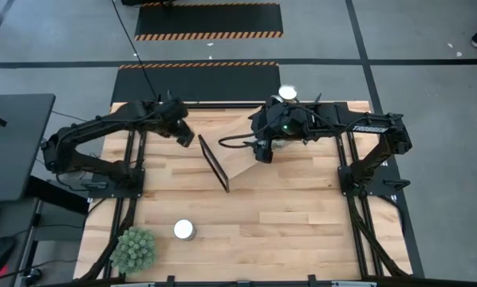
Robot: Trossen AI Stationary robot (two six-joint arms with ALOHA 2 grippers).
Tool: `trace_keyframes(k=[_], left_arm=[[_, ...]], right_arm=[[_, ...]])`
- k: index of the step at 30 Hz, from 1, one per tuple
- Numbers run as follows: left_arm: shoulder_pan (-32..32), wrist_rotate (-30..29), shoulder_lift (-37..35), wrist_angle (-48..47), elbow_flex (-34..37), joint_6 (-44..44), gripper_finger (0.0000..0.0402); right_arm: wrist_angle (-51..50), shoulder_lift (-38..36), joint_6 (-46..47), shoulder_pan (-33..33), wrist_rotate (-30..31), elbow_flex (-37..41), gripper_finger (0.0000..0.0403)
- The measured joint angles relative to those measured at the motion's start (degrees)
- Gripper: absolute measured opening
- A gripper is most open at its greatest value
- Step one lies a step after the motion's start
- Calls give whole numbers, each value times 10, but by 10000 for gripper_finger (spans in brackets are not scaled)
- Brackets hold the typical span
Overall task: Pick and place cans onto a shelf
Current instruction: Put the canned oranges on the shelf
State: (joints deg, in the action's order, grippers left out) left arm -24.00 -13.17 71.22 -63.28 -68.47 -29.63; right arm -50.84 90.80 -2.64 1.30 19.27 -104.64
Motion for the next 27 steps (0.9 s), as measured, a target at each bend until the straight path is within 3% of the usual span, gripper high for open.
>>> trace_keyframes(k=[9,27], left_arm=[[-23,27,8,73,-30,-8,315],[-18,68,161,48,-231,34,315]], right_arm=[[2,0,-5,-24,0,0,372],[-62,-38,-16,-77,-9,0,372]])
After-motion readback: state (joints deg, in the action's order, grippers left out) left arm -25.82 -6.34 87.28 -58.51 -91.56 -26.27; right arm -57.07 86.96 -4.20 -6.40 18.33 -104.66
